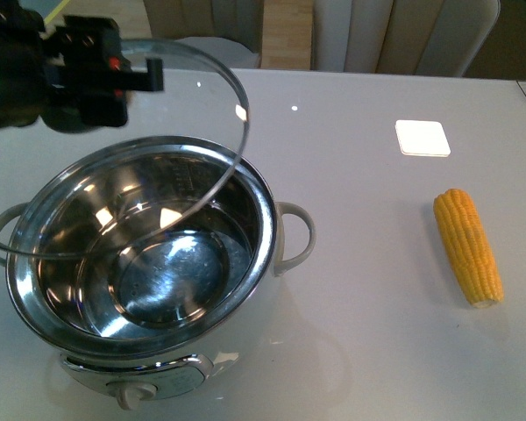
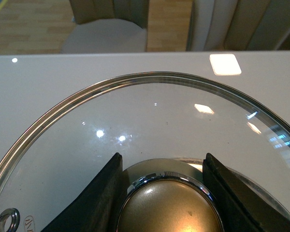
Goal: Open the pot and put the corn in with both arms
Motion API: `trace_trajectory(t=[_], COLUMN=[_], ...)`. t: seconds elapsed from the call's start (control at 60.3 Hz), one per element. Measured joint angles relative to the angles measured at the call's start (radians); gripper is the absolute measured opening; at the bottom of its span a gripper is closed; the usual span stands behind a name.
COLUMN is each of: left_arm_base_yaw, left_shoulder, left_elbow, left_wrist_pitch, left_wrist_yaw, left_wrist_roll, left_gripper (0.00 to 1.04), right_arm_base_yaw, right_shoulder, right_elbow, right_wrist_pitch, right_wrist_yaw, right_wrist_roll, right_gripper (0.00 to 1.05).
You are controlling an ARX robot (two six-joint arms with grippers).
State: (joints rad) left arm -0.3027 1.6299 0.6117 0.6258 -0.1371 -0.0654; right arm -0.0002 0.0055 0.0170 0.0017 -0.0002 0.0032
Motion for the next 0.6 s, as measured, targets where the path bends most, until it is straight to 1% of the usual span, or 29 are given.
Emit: trace_trajectory(t=[0.116,0.232,0.265,0.348,0.448,0.597], left_arm_base_yaw=[0.082,0.206,0.257,0.351,0.483,0.649], left_shoulder=[-0.043,-0.066,-0.067,-0.061,-0.023,0.094], left_elbow=[-0.005,-0.035,-0.051,-0.083,-0.120,-0.146], left_wrist_pitch=[0.004,0.040,0.055,0.089,0.164,0.301], left_wrist_yaw=[0.030,0.075,0.094,0.133,0.187,0.248], left_wrist_roll=[0.018,0.046,0.056,0.082,0.123,0.182], left_gripper=[0.43,0.43,0.43,0.43,0.43,0.43], right_arm_base_yaw=[0.000,0.000,0.000,0.000,0.000,0.000], right_shoulder=[0.000,0.000,0.000,0.000,0.000,0.000], right_elbow=[0.000,0.000,0.000,0.000,0.000,0.000], right_wrist_pitch=[0.000,0.000,0.000,0.000,0.000,0.000], right_wrist_yaw=[0.000,0.000,0.000,0.000,0.000,0.000], right_wrist_roll=[0.000,0.000,0.000,0.000,0.000,0.000], right_gripper=[0.96,0.96,0.96,0.96,0.96,0.96])
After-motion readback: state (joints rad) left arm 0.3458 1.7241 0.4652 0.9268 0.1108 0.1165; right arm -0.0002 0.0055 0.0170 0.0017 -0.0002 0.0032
